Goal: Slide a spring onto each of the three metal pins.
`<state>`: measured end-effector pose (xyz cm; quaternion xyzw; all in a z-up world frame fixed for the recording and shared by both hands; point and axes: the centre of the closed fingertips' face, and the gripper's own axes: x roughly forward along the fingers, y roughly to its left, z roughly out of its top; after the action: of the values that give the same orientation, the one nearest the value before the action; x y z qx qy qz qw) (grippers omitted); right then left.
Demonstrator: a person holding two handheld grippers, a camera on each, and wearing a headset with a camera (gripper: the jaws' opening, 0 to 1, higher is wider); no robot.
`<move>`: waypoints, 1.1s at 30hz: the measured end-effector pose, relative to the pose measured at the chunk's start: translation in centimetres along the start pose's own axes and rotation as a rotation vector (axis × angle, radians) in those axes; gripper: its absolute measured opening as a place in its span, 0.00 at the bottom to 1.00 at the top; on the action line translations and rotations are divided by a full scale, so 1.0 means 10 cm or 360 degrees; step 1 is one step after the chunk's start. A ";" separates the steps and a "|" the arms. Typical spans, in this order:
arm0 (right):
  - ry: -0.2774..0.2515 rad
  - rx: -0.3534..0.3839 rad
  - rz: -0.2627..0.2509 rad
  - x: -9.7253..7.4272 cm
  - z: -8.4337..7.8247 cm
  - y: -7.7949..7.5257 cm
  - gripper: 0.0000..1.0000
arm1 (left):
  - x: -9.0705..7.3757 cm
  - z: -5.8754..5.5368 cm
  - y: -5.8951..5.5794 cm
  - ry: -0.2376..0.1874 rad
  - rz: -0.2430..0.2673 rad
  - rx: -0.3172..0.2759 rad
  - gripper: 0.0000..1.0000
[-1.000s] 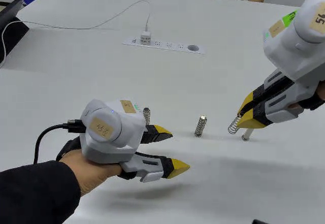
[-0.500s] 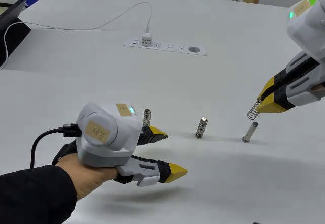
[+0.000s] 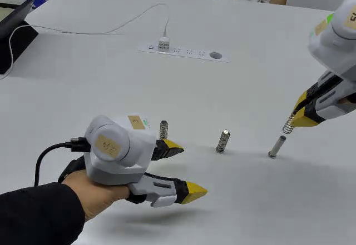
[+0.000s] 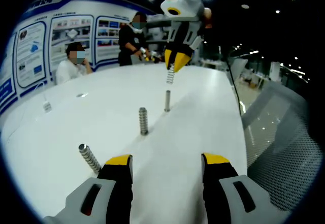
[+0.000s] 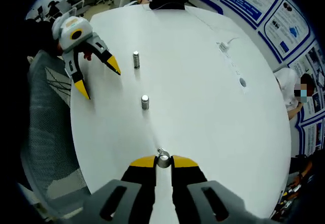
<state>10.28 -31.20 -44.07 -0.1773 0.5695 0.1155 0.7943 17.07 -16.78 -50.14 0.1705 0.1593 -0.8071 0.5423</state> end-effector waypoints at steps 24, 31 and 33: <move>0.0052 0.0051 0.0059 0.27 -0.10 -0.08 0.12 | 0.01 -0.03 0.02 0.0011 -0.0003 -0.0024 0.54; 0.0056 0.0068 0.0066 0.37 -0.12 -0.07 0.12 | 0.01 -0.03 0.02 0.0010 -0.0004 -0.0025 0.54; 0.0055 0.0073 0.0069 0.39 -0.12 -0.07 0.12 | 0.01 -0.03 0.02 0.0010 -0.0003 -0.0023 0.54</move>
<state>10.74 -32.42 -48.01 -0.1485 0.5893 0.1163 0.7856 17.26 -16.78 -50.44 0.1688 0.1671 -0.8059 0.5423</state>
